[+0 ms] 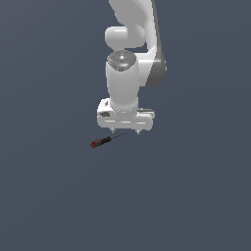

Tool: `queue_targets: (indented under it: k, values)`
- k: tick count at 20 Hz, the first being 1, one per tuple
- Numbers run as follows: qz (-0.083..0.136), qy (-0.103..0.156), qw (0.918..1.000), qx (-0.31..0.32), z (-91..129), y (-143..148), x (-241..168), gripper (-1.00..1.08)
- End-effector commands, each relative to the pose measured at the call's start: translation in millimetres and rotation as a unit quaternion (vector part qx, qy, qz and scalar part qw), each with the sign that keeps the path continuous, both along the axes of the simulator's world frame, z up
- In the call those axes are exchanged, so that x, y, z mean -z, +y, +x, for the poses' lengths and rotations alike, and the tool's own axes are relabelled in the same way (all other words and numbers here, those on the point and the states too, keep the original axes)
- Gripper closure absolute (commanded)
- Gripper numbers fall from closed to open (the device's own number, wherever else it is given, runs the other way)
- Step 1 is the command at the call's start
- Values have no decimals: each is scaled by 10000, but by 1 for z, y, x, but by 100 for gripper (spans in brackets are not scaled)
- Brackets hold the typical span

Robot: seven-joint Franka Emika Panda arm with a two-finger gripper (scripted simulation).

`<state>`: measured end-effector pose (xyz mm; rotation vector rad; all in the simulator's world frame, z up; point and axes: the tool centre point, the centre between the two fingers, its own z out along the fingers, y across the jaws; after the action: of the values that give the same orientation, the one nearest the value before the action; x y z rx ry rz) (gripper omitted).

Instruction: Pick up the object and move it to a goal position.

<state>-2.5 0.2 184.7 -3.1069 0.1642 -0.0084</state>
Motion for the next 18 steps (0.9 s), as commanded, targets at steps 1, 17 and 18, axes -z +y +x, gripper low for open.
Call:
queue_targets:
  k: [1,17,18]
  values:
    - [8,12,9997,237,-2,-4,7,-92]
    - [6,103,9623,2717,-35,-45,71,-92]
    - [0,106,9575,2882,-37,-48,75,-92]
